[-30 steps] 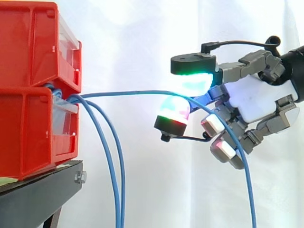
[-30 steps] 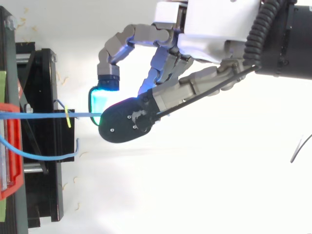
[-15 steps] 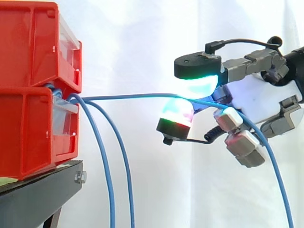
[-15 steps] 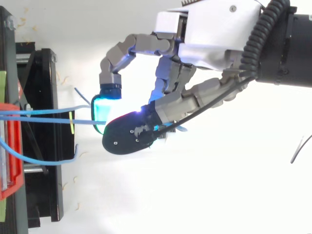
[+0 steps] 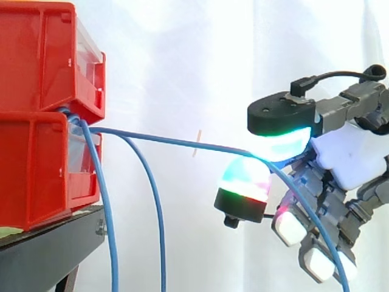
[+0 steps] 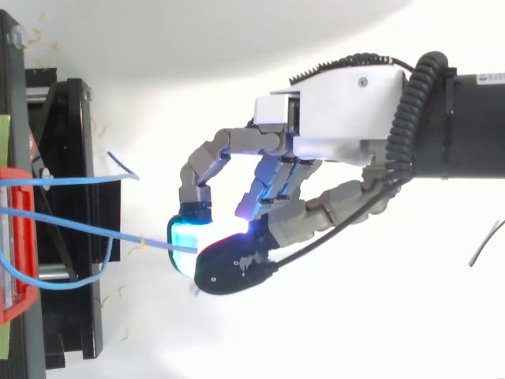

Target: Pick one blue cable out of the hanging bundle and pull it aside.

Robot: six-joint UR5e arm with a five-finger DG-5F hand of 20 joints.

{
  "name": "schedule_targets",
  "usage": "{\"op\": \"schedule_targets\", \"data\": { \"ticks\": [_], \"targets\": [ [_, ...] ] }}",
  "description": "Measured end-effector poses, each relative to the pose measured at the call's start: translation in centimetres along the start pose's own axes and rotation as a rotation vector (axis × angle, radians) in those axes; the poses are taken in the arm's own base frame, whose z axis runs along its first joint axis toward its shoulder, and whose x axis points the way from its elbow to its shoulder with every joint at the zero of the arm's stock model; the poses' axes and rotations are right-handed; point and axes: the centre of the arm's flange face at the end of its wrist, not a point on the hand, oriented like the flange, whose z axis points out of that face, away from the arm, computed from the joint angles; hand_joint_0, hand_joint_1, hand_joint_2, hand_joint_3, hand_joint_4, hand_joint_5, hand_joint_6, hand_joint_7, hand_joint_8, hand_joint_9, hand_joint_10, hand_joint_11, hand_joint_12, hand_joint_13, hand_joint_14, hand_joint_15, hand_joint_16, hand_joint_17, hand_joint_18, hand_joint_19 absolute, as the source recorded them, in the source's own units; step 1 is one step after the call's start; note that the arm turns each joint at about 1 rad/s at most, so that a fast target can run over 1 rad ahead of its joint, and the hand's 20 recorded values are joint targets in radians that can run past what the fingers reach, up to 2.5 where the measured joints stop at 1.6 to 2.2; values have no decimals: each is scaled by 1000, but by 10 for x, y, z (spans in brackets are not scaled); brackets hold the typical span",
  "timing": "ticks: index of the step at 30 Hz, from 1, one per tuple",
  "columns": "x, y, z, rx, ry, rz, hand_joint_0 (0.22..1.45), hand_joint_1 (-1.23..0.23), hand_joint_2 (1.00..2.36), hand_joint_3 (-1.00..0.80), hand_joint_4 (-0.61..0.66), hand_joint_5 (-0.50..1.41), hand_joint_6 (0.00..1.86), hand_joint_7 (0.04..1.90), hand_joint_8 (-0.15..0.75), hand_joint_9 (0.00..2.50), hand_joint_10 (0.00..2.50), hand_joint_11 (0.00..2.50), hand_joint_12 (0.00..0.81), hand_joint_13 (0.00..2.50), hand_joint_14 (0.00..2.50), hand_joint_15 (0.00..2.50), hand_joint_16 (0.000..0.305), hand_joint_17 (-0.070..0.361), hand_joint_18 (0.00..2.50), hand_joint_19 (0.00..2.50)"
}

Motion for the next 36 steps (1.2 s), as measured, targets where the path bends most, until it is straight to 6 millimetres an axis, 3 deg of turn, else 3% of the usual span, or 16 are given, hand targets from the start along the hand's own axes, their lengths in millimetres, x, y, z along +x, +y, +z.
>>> {"op": "schedule_targets", "data": {
  "ticks": [8, 15, 18, 19, 27, 36],
  "targets": [
    [3, -4, 1, 7, 24, 0, 468, -862, 1500, -9, -292, 17, 849, 952, 231, 940, 0, 0, 458, 852, 12, 301, 73, 165, 632, 475],
    [7, -25, 11, 2, 41, 3, 466, -836, 1472, -22, -271, 14, 843, 952, 233, 991, 0, 0, 448, 882, 13, 344, 74, 167, 645, 516],
    [9, -28, 15, -20, 57, 7, 506, -819, 1168, -54, -158, -12, 841, 917, 242, 985, 0, 0, 452, 863, 13, 355, 74, 167, 623, 541],
    [10, -29, 16, -27, 61, 8, 542, -798, 1001, -72, -119, -19, 843, 912, 244, 974, 0, 0, 449, 847, 14, 370, 74, 166, 603, 548],
    [12, -25, 19, -60, 75, 11, 480, -670, 1000, -485, -89, -33, 850, 934, 209, 956, 1, 43, 390, 762, 17, 407, 59, 134, 474, 631],
    [12, -22, 18, -67, 76, 12, 440, -602, 1000, -500, -81, -30, 842, 925, 225, 994, 0, 43, 405, 781, 16, 395, 64, 144, 517, 634]
  ]
}}
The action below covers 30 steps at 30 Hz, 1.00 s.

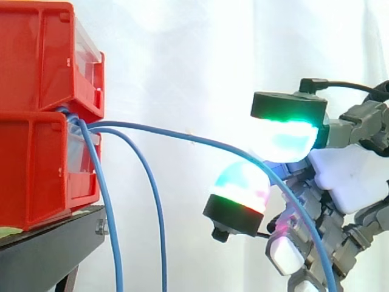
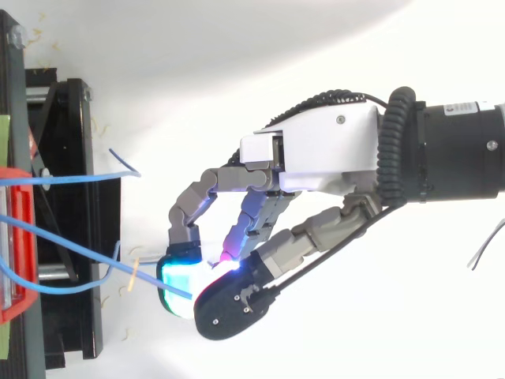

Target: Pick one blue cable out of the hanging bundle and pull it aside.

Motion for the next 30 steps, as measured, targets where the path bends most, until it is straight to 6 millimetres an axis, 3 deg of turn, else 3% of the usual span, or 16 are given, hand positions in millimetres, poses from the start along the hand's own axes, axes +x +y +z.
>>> {"op": "schedule_targets", "data": {
  "ticks": [13, 25, 30],
  "targets": [
    [0, 1, 0, 1, -1, 0, 350, -595, 1000, -500, -160, 7, 795, 910, 228, 1113, 1, 0, 426, 876, 16, 375, 71, 159, 650, 629],
    [0, 1, -1, 1, 0, 0, 354, -690, 1000, -500, -334, 56, 689, 1099, 164, 1200, 0, 0, 390, 909, 15, 359, 65, 147, 682, 606],
    [0, 1, 0, 1, 0, 0, 364, -726, 1000, -500, -328, 58, 686, 1112, 164, 1206, 0, 0, 380, 909, 14, 372, 63, 142, 677, 603]
  ]
}}
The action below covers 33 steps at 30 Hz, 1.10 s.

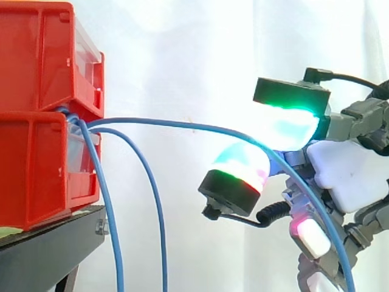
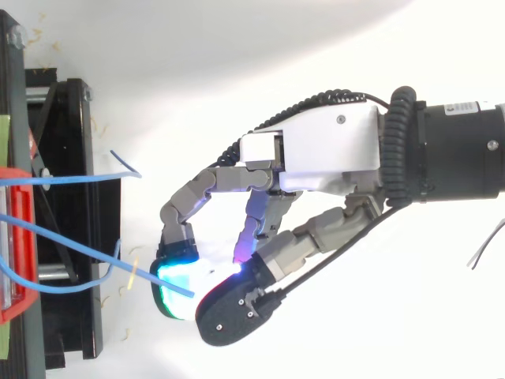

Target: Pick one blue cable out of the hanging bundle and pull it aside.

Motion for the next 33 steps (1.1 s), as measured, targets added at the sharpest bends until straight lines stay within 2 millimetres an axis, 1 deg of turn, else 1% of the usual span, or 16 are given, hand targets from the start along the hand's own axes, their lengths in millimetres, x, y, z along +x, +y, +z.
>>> {"op": "schedule_targets", "data": {
  "ticks": [5, 9, 11, 12, 13, 14, 16, 18, 24, 30, 31, 33],
  "targets": [
    [0, 0, 0, 0, 0, -1, 350, -722, 1000, -500, -321, 58, 682, 1119, 164, 1206, 0, 0, 383, 910, 14, 366, 64, 145, 680, 599],
    [1, 0, 0, 1, 5, -5, 436, -739, 1000, -500, -338, 49, 706, 1069, 144, 1194, 0, 0, 349, 891, 16, 390, 56, 126, 644, 637],
    [1, 0, 0, 1, 13, -9, 532, -748, 1000, -500, -337, 38, 727, 1049, 126, 1175, 0, 5, 321, 870, 17, 411, 49, 110, 600, 673],
    [2, 0, 0, 1, 20, -12, 542, -771, 1000, -495, -339, 38, 727, 1041, 124, 1176, 0, 13, 319, 866, 18, 420, 48, 108, 594, 677],
    [3, 0, 0, 0, 27, -14, 554, -799, 1010, -369, -330, 45, 702, 1106, 122, 1176, 0, 7, 319, 863, 19, 416, 48, 107, 591, 672],
    [3, 0, 0, 0, 33, -16, 555, -801, 1010, -358, -330, 45, 701, 1111, 126, 1175, 0, 11, 320, 862, 19, 421, 47, 107, 590, 681],
    [5, 0, 0, 0, 46, -19, 557, -831, 1015, -267, -314, 50, 682, 1155, 123, 1178, 0, 8, 321, 864, 19, 414, 48, 108, 601, 672],
    [6, 0, 0, 1, 56, -22, 555, -846, 1016, -227, -300, 59, 660, 1208, 132, 1191, 0, 0, 334, 880, 17, 411, 52, 116, 643, 651],
    [7, 0, 0, 2, 69, -33, 562, -877, 1016, -170, -269, 72, 638, 1266, 143, 1217, 0, 0, 348, 916, 16, 390, 56, 125, 700, 630],
    [7, 0, 0, 2, 71, -35, 569, -888, 1014, -159, -251, 78, 629, 1280, 150, 1248, 0, 0, 359, 940, 16, 388, 58, 130, 740, 618],
    [7, 0, 0, 2, 71, -36, 566, -857, 1014, -206, -263, 71, 632, 1289, 150, 1242, 2, 0, 354, 936, 18, 399, 57, 129, 728, 629],
    [7, 0, 0, 1, 70, -38, 544, -770, 1013, -313, -274, 44, 672, 1194, 130, 1175, 0, 15, 328, 880, 18, 429, 50, 113, 627, 690]
  ]
}}
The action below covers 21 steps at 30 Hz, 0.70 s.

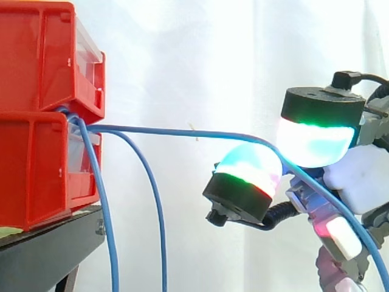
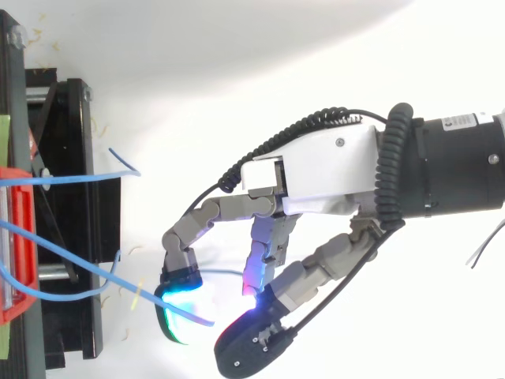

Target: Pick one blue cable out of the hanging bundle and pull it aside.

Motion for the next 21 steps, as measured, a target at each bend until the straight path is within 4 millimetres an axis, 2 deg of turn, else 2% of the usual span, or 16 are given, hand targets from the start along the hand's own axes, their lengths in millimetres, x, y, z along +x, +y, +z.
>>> {"op": "schedule_targets", "data": {
  "ticks": [1, 2, 10, 16, 21],
  "targets": [
    [0, 0, 0, 0, 0, -2, 499, -696, 1003, -466, -254, 43, 669, 1194, 136, 1175, 0, 6, 340, 884, 18, 426, 53, 120, 622, 680],
    [0, 0, 0, 1, 0, -4, 472, -659, 1000, -500, -240, 45, 662, 1198, 141, 1173, 0, 0, 356, 886, 17, 421, 56, 126, 625, 676],
    [0, 0, 0, 0, 1, -21, 387, -464, 1000, -500, -240, 61, 652, 1157, 172, 1200, 0, 0, 403, 922, 15, 395, 66, 148, 693, 669],
    [1, 0, 0, 0, 6, -23, 381, -468, 1000, -500, -255, 67, 650, 1155, 173, 1224, 0, 0, 403, 941, 15, 387, 66, 149, 712, 672],
    [0, 0, -1, -1, 6, -22, 386, -644, 1000, -500, -261, 70, 653, 1152, 172, 1244, 0, 0, 392, 956, 15, 393, 63, 143, 738, 663]
  ]
}}
